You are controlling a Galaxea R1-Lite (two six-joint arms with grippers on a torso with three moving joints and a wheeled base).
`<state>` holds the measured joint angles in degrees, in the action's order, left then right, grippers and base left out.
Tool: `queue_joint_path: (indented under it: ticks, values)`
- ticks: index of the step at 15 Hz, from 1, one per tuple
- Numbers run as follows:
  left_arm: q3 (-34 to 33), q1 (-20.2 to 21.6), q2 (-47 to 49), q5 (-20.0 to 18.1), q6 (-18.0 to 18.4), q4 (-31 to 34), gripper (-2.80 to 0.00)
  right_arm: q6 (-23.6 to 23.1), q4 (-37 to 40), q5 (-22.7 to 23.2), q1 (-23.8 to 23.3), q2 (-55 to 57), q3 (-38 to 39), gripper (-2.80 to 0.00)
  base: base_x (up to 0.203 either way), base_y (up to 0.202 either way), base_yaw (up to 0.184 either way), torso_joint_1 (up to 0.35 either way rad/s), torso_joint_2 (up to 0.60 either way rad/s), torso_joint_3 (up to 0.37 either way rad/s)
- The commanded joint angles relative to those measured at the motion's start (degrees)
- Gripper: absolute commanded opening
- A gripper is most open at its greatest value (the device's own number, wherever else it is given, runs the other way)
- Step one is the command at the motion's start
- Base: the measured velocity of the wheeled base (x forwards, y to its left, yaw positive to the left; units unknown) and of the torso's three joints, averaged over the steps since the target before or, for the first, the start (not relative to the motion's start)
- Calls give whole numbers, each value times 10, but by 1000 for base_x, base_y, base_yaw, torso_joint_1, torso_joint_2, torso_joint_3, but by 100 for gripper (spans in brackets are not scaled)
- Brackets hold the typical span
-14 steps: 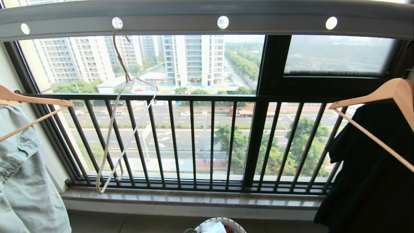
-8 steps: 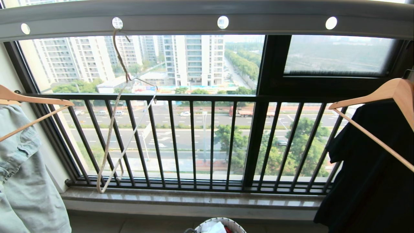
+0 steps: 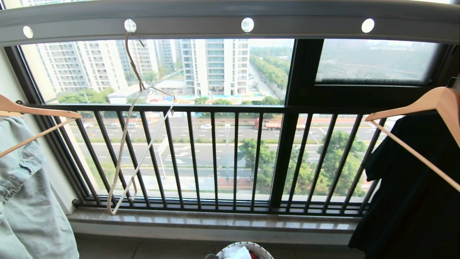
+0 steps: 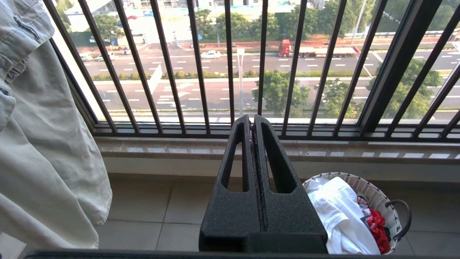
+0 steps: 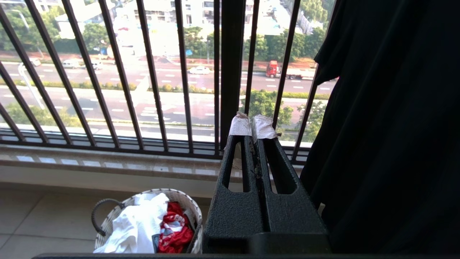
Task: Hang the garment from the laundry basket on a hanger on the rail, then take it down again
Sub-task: Pick up the clothes rack on the clothesline
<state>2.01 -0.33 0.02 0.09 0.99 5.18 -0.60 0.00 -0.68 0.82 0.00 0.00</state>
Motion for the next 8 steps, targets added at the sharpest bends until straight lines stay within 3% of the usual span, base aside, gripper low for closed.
queue_joint_path:
  ticks: [1, 4, 8]
  values:
    - [-2, 0, 0, 1, 1, -1, -280, 0, 0, 0, 0, 0, 0, -280, 0, 0, 0, 0, 0, 0]
    - [45, 0, 20, -2, 1, 3, -280, 0, 0, 0, 0, 0, 0, -280, 0, 0, 0, 0, 0, 0]
    - [163, 0, 199, -4, 0, 2, -280, 0, 0, 0, 1, 0, 0, -280, 0, 0, 0, 0, 0, 0]
